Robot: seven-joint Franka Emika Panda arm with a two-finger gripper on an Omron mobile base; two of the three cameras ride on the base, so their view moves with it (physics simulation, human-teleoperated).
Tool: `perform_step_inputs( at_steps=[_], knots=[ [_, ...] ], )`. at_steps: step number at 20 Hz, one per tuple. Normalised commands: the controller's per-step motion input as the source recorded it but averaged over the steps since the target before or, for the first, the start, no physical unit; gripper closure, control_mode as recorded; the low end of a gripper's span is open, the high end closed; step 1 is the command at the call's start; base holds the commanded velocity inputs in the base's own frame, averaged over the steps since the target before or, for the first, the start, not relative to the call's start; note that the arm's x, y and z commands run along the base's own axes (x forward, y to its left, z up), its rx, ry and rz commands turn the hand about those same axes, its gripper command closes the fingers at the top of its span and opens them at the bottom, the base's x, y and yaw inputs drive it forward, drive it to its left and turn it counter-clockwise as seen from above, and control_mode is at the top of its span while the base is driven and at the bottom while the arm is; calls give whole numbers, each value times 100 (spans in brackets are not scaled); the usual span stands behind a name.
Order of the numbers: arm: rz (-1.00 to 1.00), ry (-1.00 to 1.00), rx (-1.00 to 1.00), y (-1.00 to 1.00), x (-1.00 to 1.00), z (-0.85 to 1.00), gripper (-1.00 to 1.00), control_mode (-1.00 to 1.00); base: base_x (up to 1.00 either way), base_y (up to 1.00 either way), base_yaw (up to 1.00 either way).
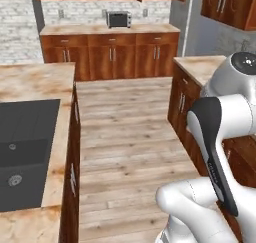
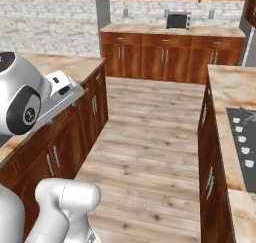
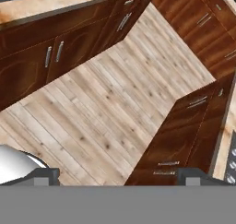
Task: There is a bowl on the dining counter. Grab a lemon wedge from the fridge and place it in the bowl. Then get the liquor bottle and glass cup from the cabinet and place them next to the bowl.
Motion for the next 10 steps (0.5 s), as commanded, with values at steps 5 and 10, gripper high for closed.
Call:
perform_step_inputs(
  at_steps=[5, 10],
  knots=[
    [0, 0, 0, 0, 0, 0, -100, 100, 100, -17, 23],
    [0, 0, 0, 0, 0, 0, -100, 100, 100, -23, 14]
  ],
)
